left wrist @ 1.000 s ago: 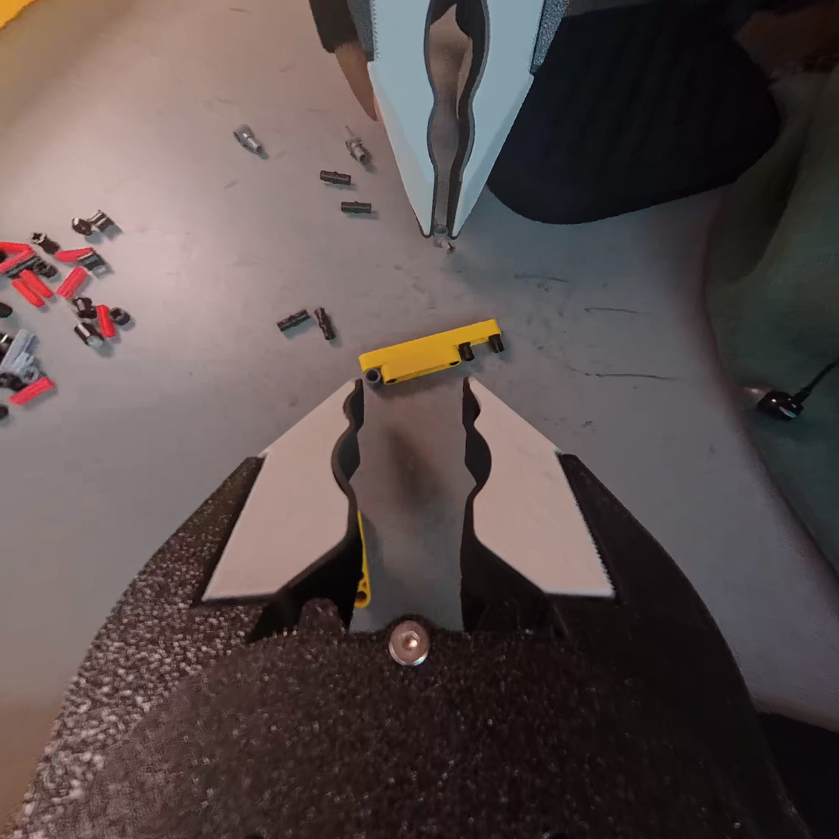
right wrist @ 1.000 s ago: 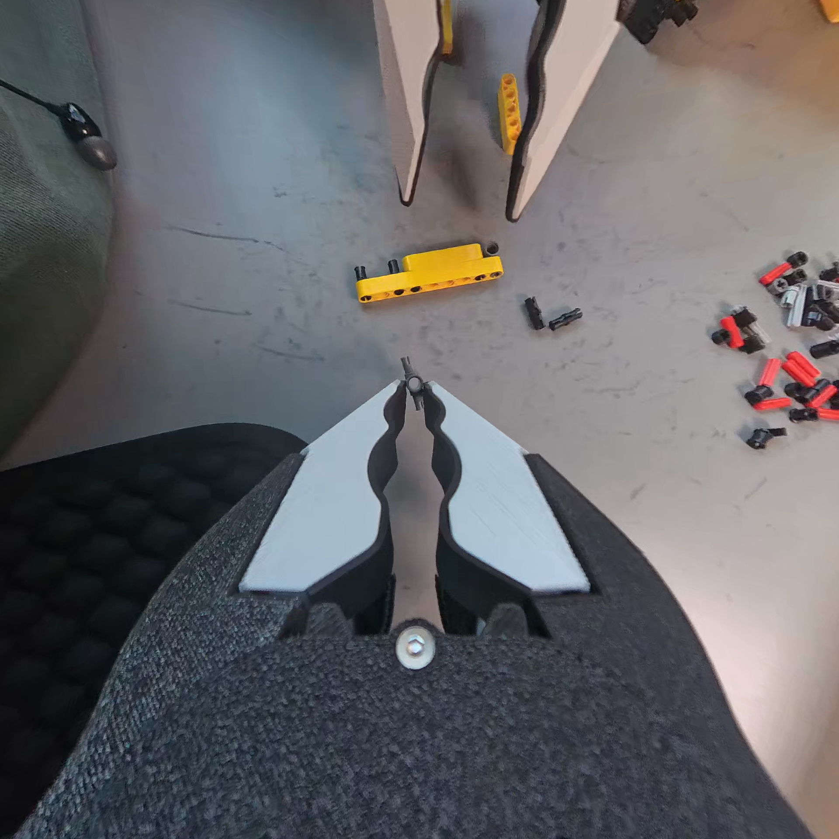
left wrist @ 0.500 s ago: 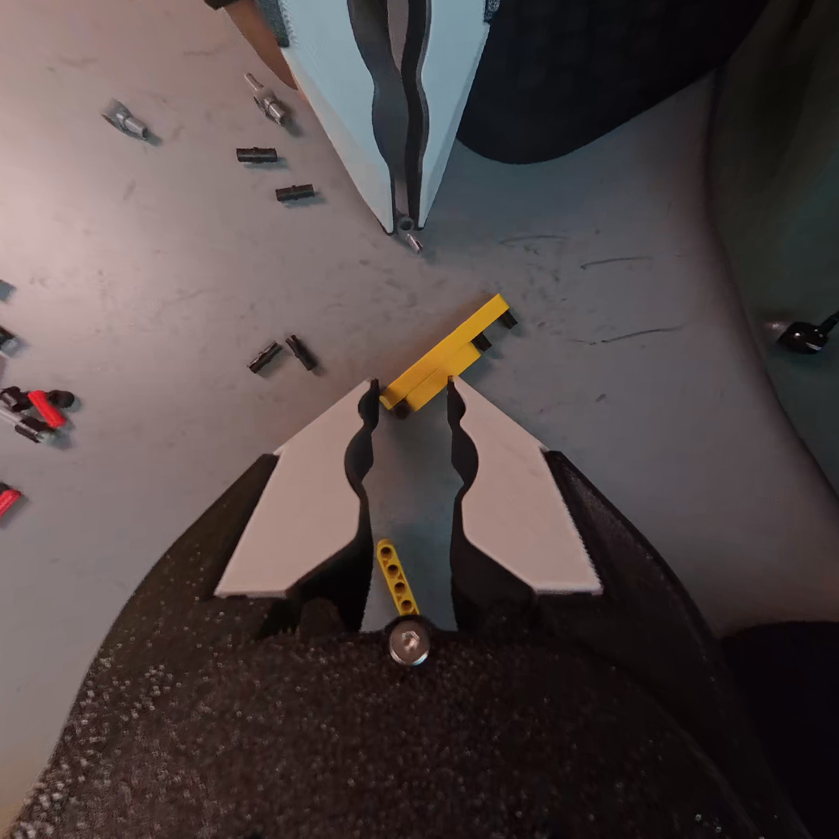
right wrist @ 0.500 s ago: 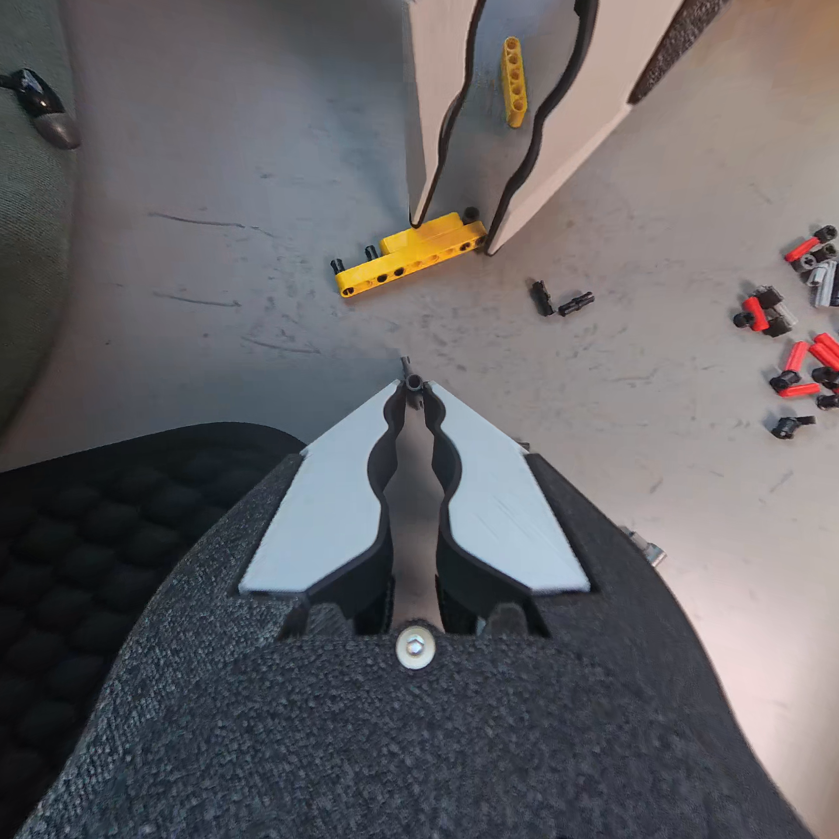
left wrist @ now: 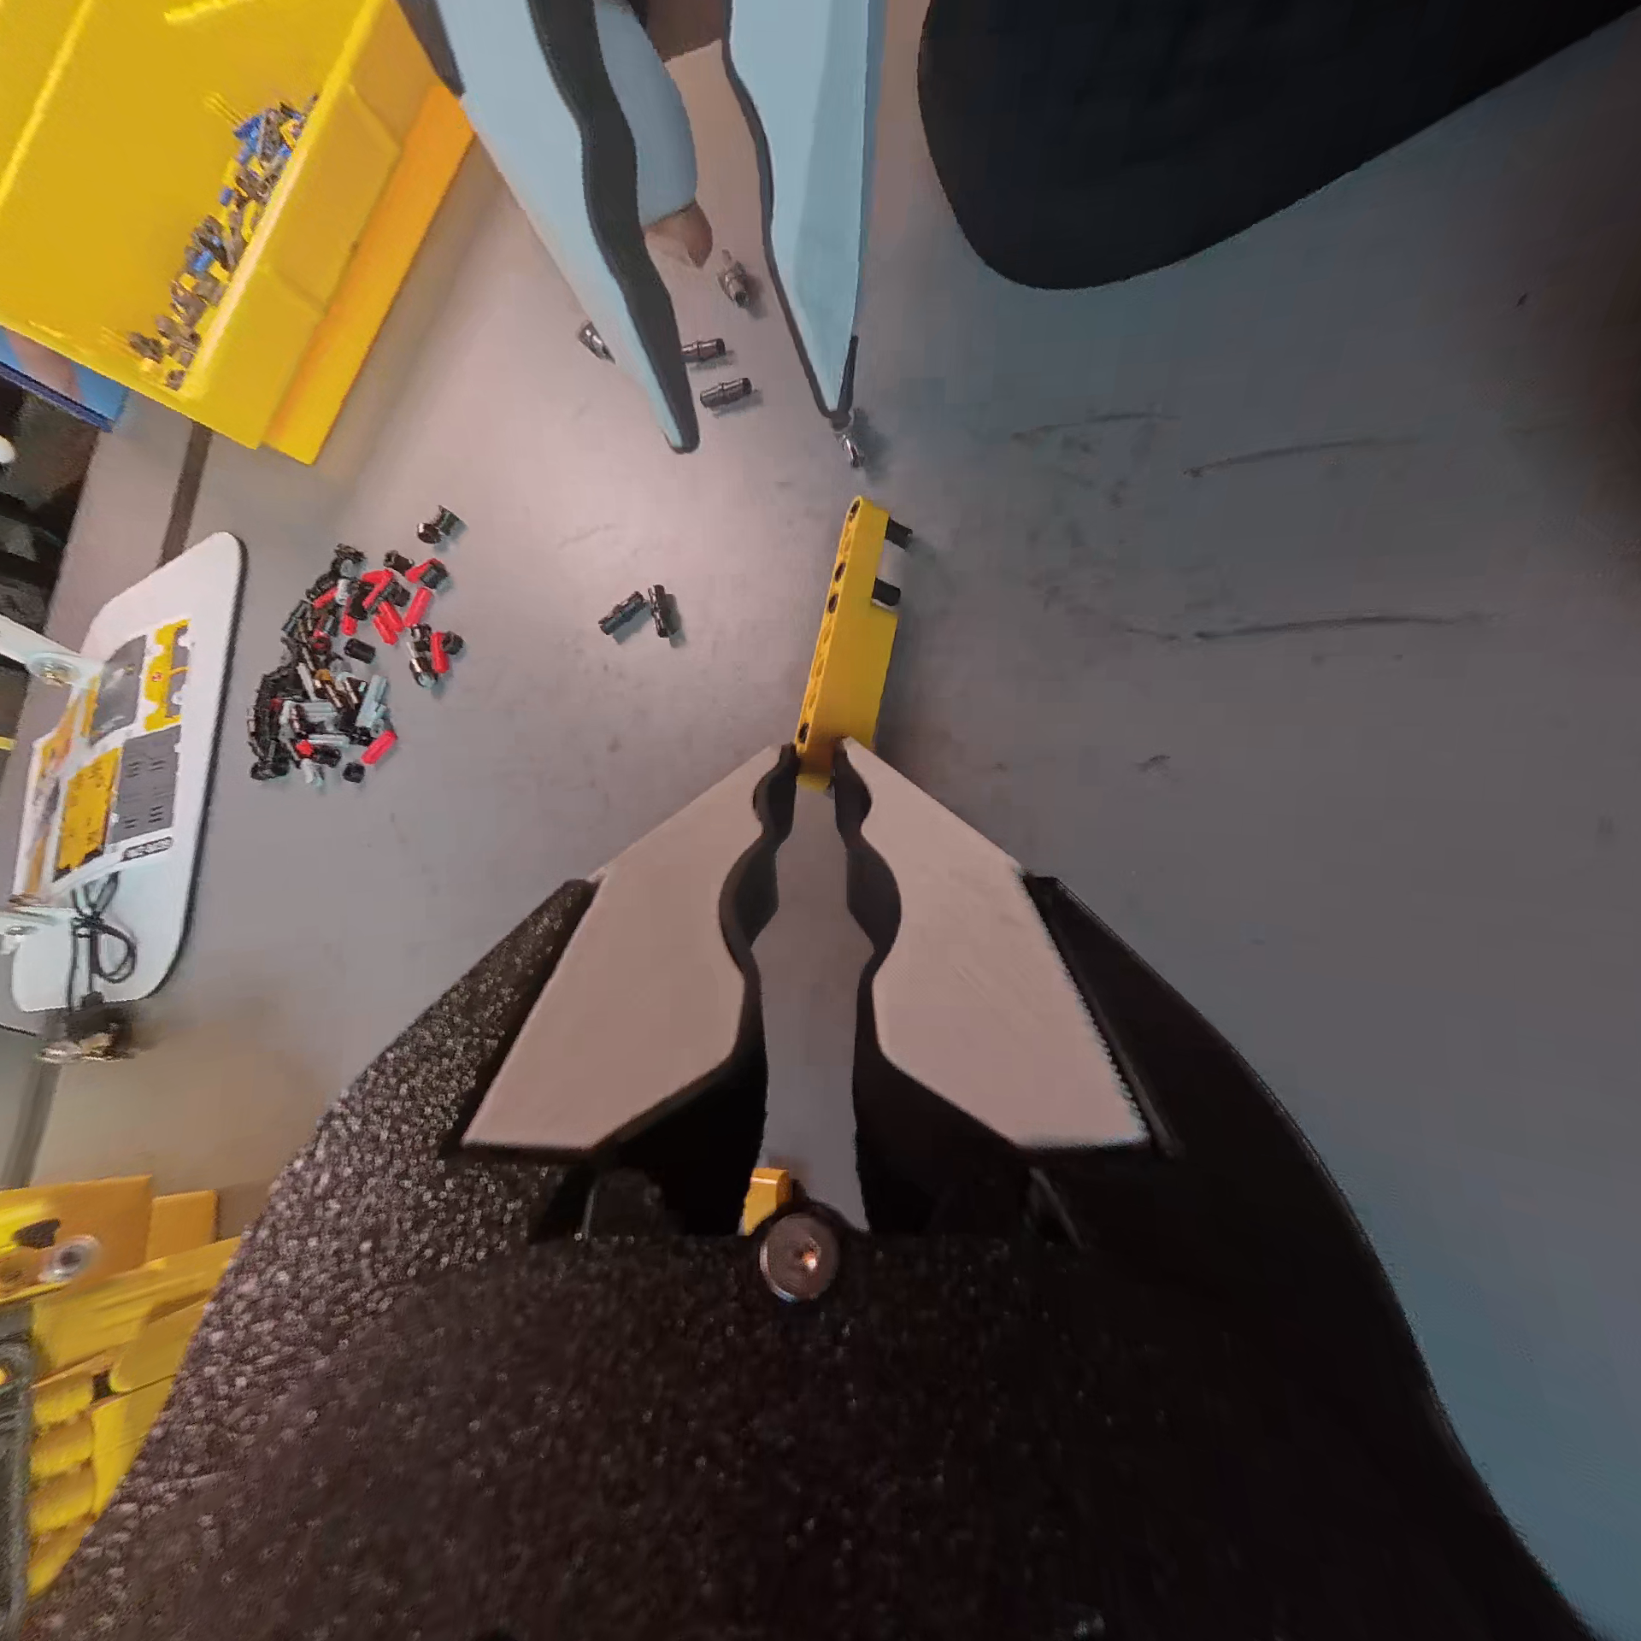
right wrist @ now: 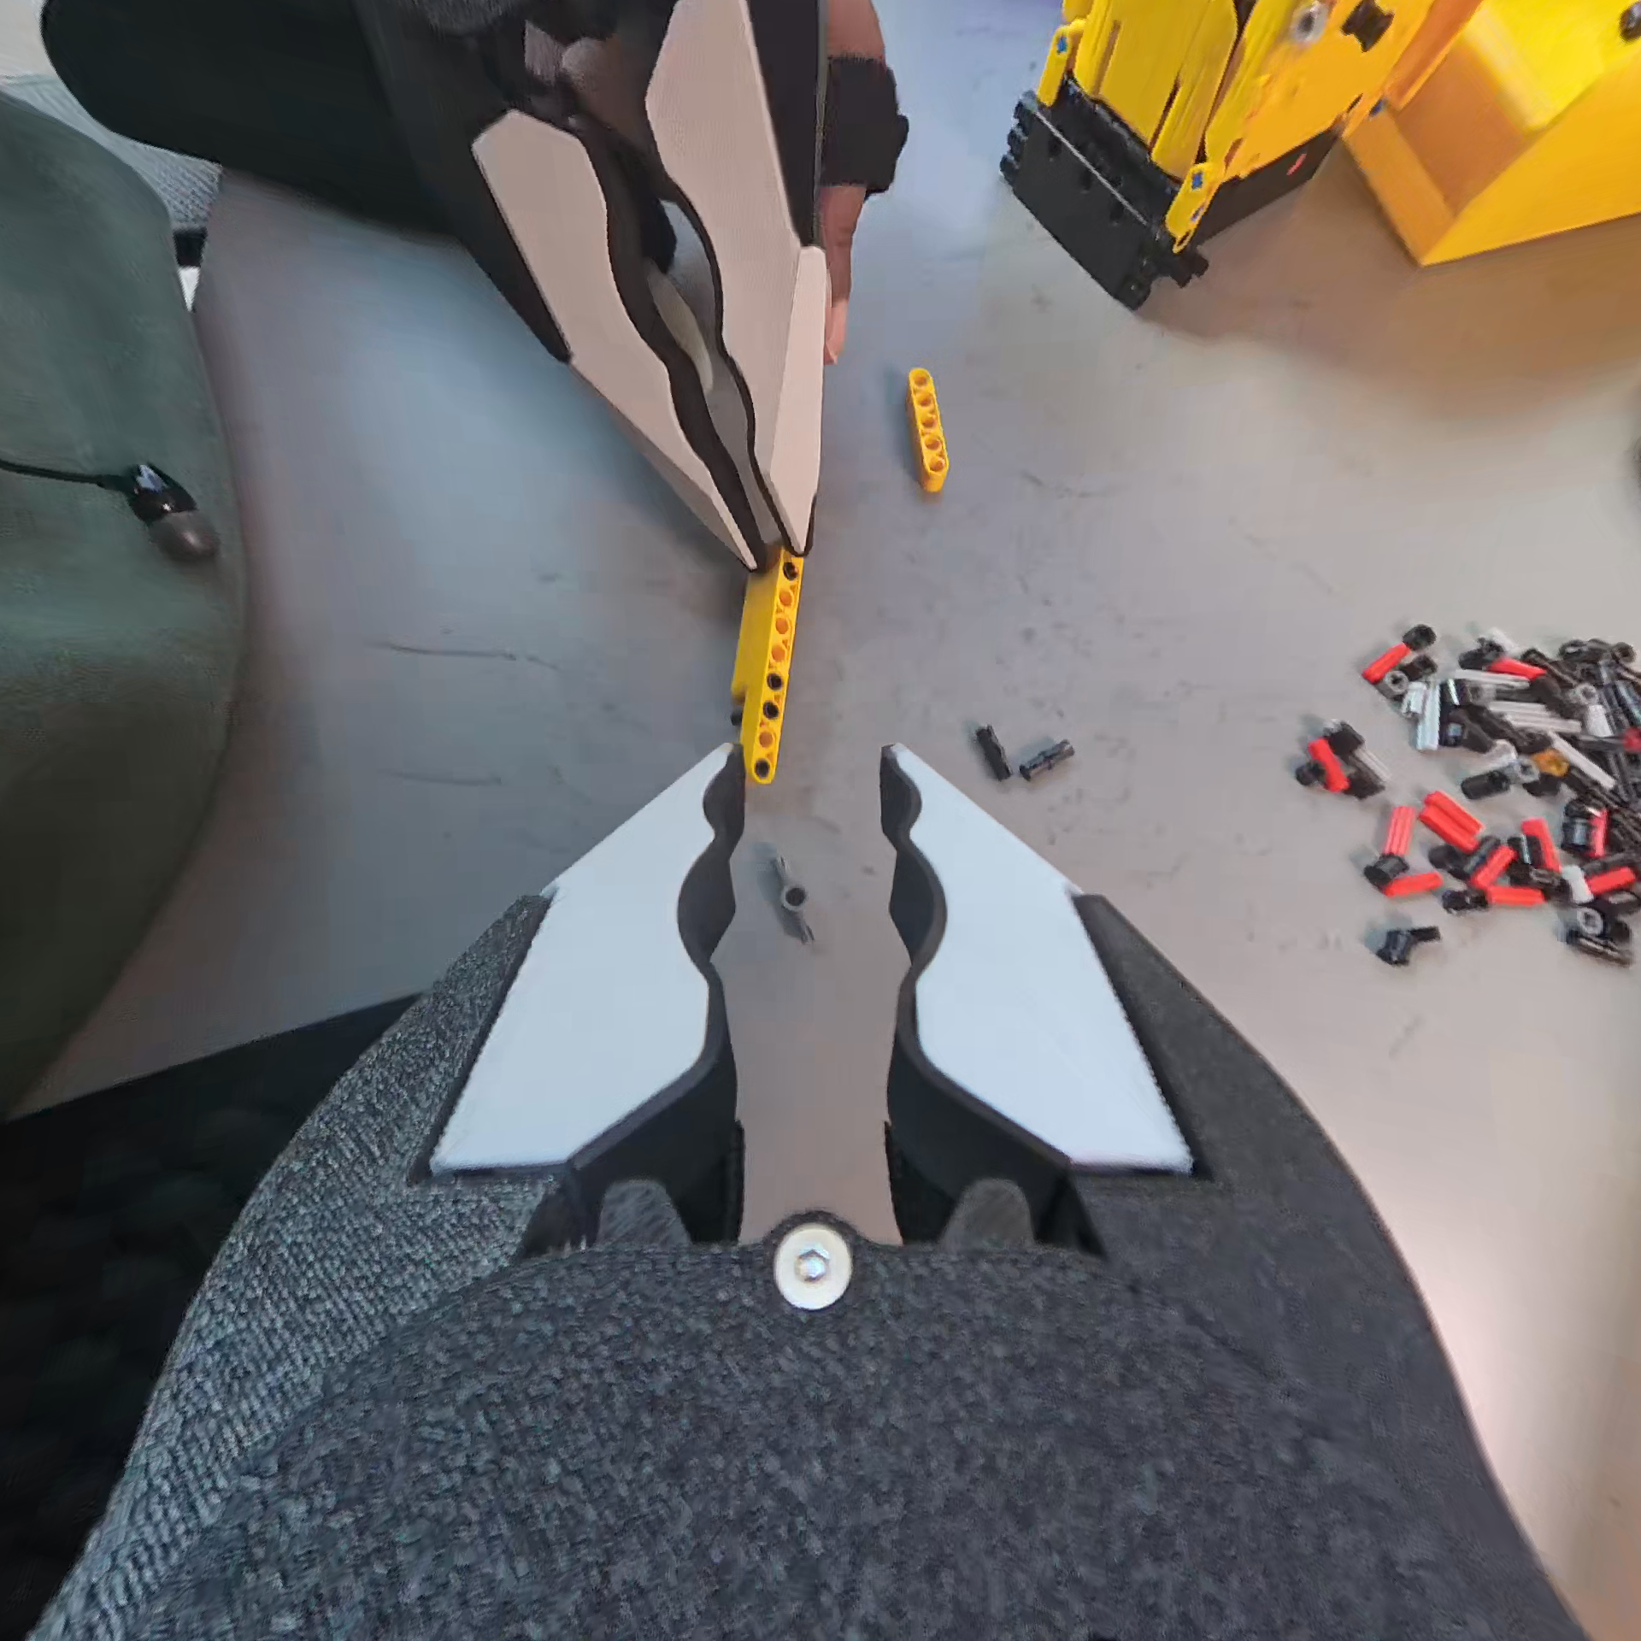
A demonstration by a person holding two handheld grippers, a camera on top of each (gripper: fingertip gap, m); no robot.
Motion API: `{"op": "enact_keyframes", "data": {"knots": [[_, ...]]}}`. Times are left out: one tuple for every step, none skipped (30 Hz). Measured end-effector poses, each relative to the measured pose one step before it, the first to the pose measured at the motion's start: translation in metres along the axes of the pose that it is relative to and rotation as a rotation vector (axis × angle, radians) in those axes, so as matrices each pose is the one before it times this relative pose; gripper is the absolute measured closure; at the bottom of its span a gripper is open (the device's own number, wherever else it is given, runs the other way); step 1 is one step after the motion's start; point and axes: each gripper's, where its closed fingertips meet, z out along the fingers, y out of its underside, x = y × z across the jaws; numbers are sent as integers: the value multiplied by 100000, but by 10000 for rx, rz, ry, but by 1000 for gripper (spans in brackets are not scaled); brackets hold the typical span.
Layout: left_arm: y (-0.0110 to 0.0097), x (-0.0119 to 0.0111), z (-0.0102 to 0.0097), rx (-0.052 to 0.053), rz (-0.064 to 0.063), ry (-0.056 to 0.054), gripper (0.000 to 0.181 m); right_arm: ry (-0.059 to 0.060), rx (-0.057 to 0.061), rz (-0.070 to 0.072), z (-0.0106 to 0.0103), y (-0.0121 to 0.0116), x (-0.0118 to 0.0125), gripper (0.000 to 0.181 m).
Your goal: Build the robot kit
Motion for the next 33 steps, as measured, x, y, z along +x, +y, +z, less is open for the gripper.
{"op": "enact_keyframes", "data": {"knots": [[-1,-110,-15,-42,344,-264,174,-52,-44,28,524,-328,-133,151],[-59,-122,-48,-44,267,-194,174,-52,-174,63,656,-38,-60,151],[-262,-178,-129,66,226,-205,174,-109,-204,16,706,95,-120,149],[-355,-220,-172,114,220,-225,174,-123,-184,2,671,123,-132,149],[-262,-193,-150,60,229,-218,174,-74,-162,44,587,111,-40,149],[-207,-180,-115,42,291,-253,174,-97,-93,46,479,25,-75,150],[-174,-149,-104,27,344,-267,174,-162,-3,-14,327,-65,-198,156],[-176,-105,-98,20,329,-245,174,-72,7,-55,211,-61,-90,164],[-159,-109,-92,9,314,-238,174,-32,-27,-101,125,-19,-33,170],[-83,-104,-63,-14,310,-205,174,3,7,-166,36,-49,-2,171],[35,-133,-23,-32,218,-182,174,90,64,-215,-56,-108,116,172],[92,-89,45,3,-10,-64,174,120,69,-188,-115,-108,183,173],[51,24,21,93,-273,100,176,213,86,-146,-155,-91,353,174],[-103,-231,-69,233,-483,29,178,283,76,-157,-186,-43,471,174],[-102,-271,-94,229,-625,105,177,154,132,-175,-235,-146,220,174],[-175,-125,-97,251,-794,302,171,209,163,-215,-239,-213,224,174],[-300,-184,-138,322,-989,322,164,365,131,-271,-208,-192,431,174],[-270,-348,-164,299,-1061,262,154,315,109,-402,-228,-162,298,174],[-236,-428,-184,273,-1081,258,147,406,166,-452,-246,-299,369,174],[-317,-525,-250,309,-1082,212,143,506,184,-443,-242,-353,534,174],[-419,-452,-274,358,-1050,234,140,450,168,-427,-218,-331,486,174],[-497,-228,-243,374,-1031,345,138,478,214,-377,-188,-400,536,174],[-413,-74,-159,301,-1018,393,138,429,229,-323,-155,-456,484,174],[-285,-32,-56,209,-943,360,139,326,189,-315,-107,-396,318,174],[-217,15,30,171,-776,325,140,317,136,-344,-51,-360,273,174],[-213,124,46,176,-565,307,144,357,100,-372,-19,-315,310,174],[-173,178,49,134,-401,271,150,329,0,-379,21,-150,282,174],[-90,101,54,71,-266,174,157,352,-42,-373,-12,-75,337,174],[-10,-116,35,22,-141,-17,164,292,3,-320,-63,-104,274,174],[13,-160,11,10,-13,-79,165,225,-23,-225,-71,-42,228,174],[-7,-47,-12,18,37,-34,165,167,-5,-189,-73,-25,164,174],[-60,66,-21,34,54,22,166,166,52,-150,-68,-99,143,174],[-95,42,-41,34,102,-17,166,173,39,-129,-39,-86,142,174]]}}
